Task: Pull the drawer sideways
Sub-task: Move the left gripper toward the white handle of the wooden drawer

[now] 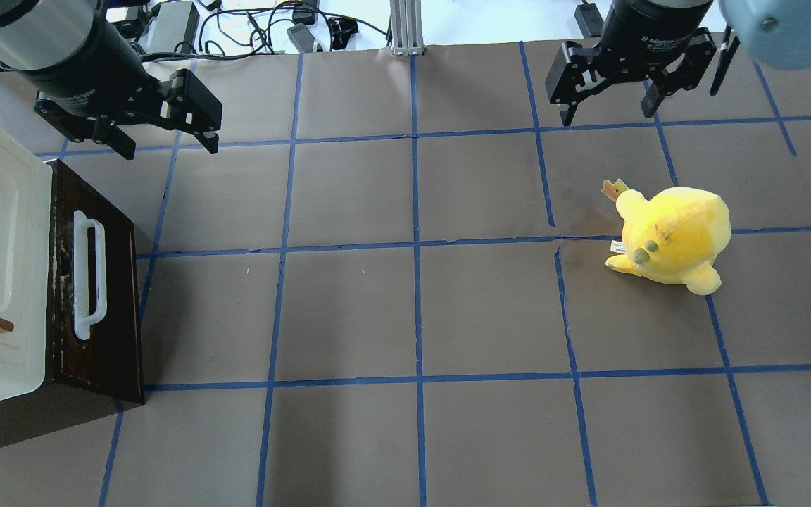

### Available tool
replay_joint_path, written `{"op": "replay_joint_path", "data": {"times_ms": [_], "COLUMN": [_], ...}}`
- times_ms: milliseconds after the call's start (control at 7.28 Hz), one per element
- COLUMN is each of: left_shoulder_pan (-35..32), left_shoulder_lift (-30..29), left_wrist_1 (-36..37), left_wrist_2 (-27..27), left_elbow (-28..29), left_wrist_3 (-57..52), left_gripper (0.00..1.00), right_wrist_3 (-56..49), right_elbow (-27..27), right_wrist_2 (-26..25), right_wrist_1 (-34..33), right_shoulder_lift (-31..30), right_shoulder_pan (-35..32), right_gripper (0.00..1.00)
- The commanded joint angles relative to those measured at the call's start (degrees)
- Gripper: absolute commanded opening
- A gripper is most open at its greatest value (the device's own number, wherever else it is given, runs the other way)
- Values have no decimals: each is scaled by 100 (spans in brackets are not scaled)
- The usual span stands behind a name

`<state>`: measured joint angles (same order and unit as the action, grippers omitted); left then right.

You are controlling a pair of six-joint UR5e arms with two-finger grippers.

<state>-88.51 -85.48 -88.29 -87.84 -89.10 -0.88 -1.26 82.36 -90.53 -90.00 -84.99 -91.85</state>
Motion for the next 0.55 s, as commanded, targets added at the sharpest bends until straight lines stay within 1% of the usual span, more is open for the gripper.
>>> {"op": "replay_joint_path", "data": {"times_ms": [0, 275, 412], "left_shoulder_pan": [0, 0, -9], "left_shoulder_lift": [14, -56, -196], "left_wrist_1": [13, -57, 13], "left_wrist_2": [-5, -40, -684], "left_elbow": [-2, 68, 103], "left_wrist_3": [-9, 96, 114], "left_gripper": [100, 100, 100], "right_wrist_3": [3, 3, 3], "right_elbow": [0, 0, 0], "right_wrist_2": [0, 0, 0], "right_wrist_1": [0, 0, 0], "right_shoulder_lift": [0, 0, 0], "right_shoulder_pan": [0, 0, 0], "right_gripper": [100, 100, 100]}}
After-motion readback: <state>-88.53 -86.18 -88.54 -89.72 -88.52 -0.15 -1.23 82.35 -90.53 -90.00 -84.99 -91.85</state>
